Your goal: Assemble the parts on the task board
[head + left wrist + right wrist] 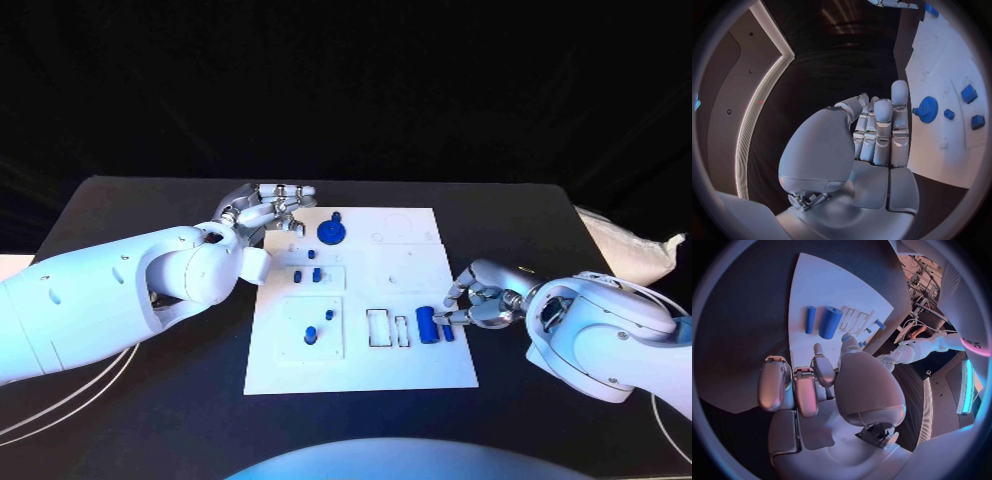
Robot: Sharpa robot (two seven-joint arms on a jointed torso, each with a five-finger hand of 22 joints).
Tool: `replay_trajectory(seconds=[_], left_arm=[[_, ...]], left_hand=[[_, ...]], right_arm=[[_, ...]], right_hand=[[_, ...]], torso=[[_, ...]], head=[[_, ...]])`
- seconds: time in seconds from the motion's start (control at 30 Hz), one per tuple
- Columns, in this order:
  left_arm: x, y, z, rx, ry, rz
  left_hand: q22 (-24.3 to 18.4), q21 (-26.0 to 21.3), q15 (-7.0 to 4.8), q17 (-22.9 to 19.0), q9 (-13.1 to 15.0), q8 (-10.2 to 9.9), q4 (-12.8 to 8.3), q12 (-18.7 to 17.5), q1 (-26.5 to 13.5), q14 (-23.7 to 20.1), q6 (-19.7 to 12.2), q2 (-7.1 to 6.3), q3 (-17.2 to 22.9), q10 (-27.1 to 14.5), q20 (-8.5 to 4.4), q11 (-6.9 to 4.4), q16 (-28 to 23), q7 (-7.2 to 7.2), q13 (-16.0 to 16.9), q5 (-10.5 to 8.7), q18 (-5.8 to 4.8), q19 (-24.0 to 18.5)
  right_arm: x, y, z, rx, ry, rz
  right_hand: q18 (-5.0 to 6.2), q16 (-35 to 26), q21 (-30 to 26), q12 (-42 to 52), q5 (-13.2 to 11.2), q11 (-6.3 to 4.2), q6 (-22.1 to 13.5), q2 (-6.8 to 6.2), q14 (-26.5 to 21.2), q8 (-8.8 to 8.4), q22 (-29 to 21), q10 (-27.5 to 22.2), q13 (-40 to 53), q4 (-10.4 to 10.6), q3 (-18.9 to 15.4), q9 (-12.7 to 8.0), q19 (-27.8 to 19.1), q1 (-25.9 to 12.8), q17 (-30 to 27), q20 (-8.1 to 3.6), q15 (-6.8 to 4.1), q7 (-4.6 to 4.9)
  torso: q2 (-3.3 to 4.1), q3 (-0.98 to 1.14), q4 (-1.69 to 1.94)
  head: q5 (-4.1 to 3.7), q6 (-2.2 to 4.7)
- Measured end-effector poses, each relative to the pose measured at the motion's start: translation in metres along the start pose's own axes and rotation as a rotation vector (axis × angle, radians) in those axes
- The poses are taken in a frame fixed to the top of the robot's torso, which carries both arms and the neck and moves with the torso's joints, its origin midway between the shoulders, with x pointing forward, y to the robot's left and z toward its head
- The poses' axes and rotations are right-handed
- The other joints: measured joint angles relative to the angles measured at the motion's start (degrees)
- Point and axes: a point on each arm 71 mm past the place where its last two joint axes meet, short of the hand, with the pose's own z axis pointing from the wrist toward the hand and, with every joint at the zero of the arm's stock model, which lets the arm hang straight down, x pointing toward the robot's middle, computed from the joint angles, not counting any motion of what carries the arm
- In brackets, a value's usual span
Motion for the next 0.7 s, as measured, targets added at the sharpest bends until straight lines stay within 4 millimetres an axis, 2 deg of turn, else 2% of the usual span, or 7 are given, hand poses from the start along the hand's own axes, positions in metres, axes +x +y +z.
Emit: replay_trajectory(seconds=[0.33, 0.7], left_arm=[[0.000, 0.001, 0.000, -0.002, 0.000, -0.001], [0.000, 0.003, 0.000, -0.005, 0.000, -0.002]], left_hand=[[0.0, 0.0, 0.00, 0.0, 0.0, 0.0, 0.0, 0.0, 0.0, 0.0, 0.0, 0.00, 0.0, 0.0, 0.00, 0.00, 0.0, 0.00, 0.0, 0.00, 0.00, 0.0], [0.0, 0.0, 0.00, 0.0, 0.0, 0.0, 0.0, 0.0, 0.0, 0.0, 0.0, 0.00, 0.0, 0.0, 0.00, 0.00, 0.0, 0.00, 0.0, 0.00, 0.00, 0.0]], right_arm=[[0.013, 0.004, 0.007, 0.006, 0.033, -0.025], [0.018, 0.006, 0.013, 0.005, 0.037, -0.041]], right_hand=[[0.00, 0.2, 0.3, 0.0, 1.3, 0.01, 0.6, 0.72, 0.0, 0.44, 0.5, 0.2, 1.3, 0.1, -0.4, 0.2, 0.2, -0.7, 0.0, -0.21, 0.01, -0.15], [0.00, 0.4, 0.5, 0.0, 1.6, -0.11, 0.6, 0.74, 0.0, 0.44, 0.6, 0.3, 1.8, -0.1, -0.5, 0.3, 0.2, -0.7, 0.0, -0.21, 0.01, -0.15]], torso=[[0.04, 0.09, -0.01], [0.02, 0.09, 0.08]], head=[[-0.09, -0.28], [0.16, -0.41]])
